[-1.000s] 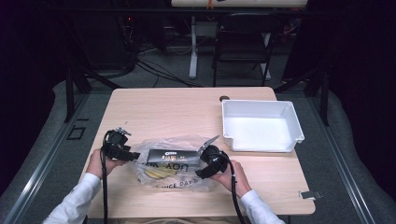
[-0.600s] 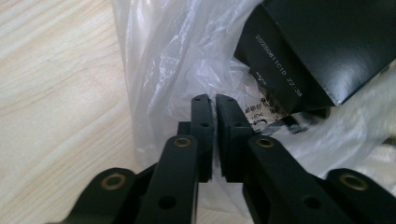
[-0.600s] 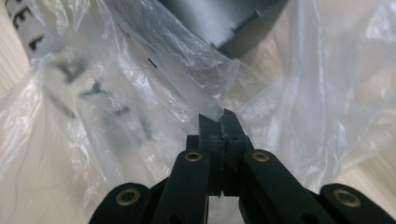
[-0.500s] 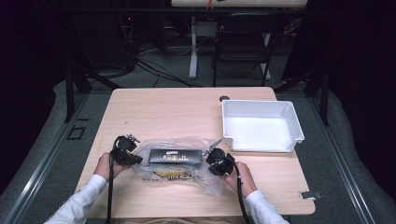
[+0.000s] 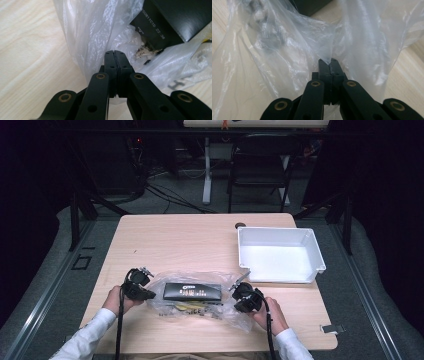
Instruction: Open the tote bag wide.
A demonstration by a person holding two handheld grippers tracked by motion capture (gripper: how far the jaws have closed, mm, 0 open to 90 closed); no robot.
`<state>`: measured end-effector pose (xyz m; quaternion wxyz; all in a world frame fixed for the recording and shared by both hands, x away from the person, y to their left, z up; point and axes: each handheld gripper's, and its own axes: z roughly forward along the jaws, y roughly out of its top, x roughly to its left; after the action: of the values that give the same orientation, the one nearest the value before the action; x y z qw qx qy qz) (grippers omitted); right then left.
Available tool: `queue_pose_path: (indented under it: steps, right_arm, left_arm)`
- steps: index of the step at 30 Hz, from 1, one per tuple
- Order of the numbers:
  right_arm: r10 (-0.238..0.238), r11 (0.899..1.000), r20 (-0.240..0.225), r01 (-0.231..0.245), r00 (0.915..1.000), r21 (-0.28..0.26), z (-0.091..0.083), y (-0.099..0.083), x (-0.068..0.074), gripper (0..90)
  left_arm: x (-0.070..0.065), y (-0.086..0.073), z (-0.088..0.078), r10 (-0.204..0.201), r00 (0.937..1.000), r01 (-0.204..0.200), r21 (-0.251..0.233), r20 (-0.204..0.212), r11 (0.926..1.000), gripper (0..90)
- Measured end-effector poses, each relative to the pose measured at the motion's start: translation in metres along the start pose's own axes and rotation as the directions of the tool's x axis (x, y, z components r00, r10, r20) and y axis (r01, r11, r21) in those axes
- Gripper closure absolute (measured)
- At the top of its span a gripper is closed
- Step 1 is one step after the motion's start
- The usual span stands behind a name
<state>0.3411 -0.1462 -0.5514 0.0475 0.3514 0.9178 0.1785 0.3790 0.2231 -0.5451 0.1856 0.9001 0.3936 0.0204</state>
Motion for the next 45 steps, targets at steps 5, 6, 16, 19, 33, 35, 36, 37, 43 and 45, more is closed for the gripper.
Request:
queue_pose_path:
  steps: [5,6,16,19,33,35,36,37,43,45]
  right_arm:
    - [-0.021,1.000,-0.052,0.020,0.9985,-0.014,-0.001,0.002,0.000,74.9]
    - [-0.029,0.999,-0.073,0.026,0.9969,-0.038,-0.004,0.003,0.000,72.1]
    - [-0.063,0.972,0.009,0.063,0.9980,-0.228,-0.017,0.038,0.003,67.0]
    - [-0.046,0.978,0.002,0.046,0.9989,-0.204,-0.014,0.037,0.000,67.5]
    - [-0.108,0.994,-0.084,0.111,0.9905,0.023,0.001,0.008,0.005,90.0]
    - [-0.104,0.994,-0.074,0.106,0.9919,0.032,0.003,0.009,0.004,90.0]
    - [-0.085,0.996,-0.086,0.088,0.9926,0.029,0.003,0.010,0.003,90.0]
    - [-0.083,0.996,-0.086,0.086,0.9928,0.034,0.003,0.011,0.003,87.1]
    - [-0.116,0.989,-0.214,0.093,0.9700,-0.111,-0.025,0.016,0.007,52.2]
    - [-0.151,0.979,-0.234,0.113,0.9603,-0.171,-0.039,0.021,0.011,53.6]
  left_arm:
    - [0.000,0.000,-0.005,0.010,0.9998,-0.010,-0.008,-0.014,0.9999,87.9]
    - [0.001,-0.001,-0.007,0.008,0.9999,-0.008,-0.014,-0.007,0.9999,87.9]
    - [0.005,-0.002,-0.006,0.018,0.9994,-0.018,0.010,-0.031,0.9998,84.9]
    - [0.007,-0.003,-0.005,0.016,0.9995,-0.015,0.018,-0.026,0.9997,84.4]
    - [0.007,-0.003,-0.006,0.016,0.9998,-0.016,0.020,-0.013,0.9997,83.2]
    - [0.007,-0.003,-0.005,0.017,0.9998,-0.017,0.018,-0.013,0.9997,82.9]
    - [0.007,-0.002,-0.005,0.018,0.9998,-0.018,0.017,-0.013,0.9997,82.4]
    - [0.007,-0.002,-0.006,0.017,0.9998,-0.017,0.020,-0.014,0.9997,81.4]
    - [0.007,-0.001,-0.011,0.016,0.9998,-0.016,-0.025,0.006,0.9995,80.6]
    - [0.005,0.000,-0.012,0.019,0.9998,-0.019,-0.028,0.008,0.9994,80.5]
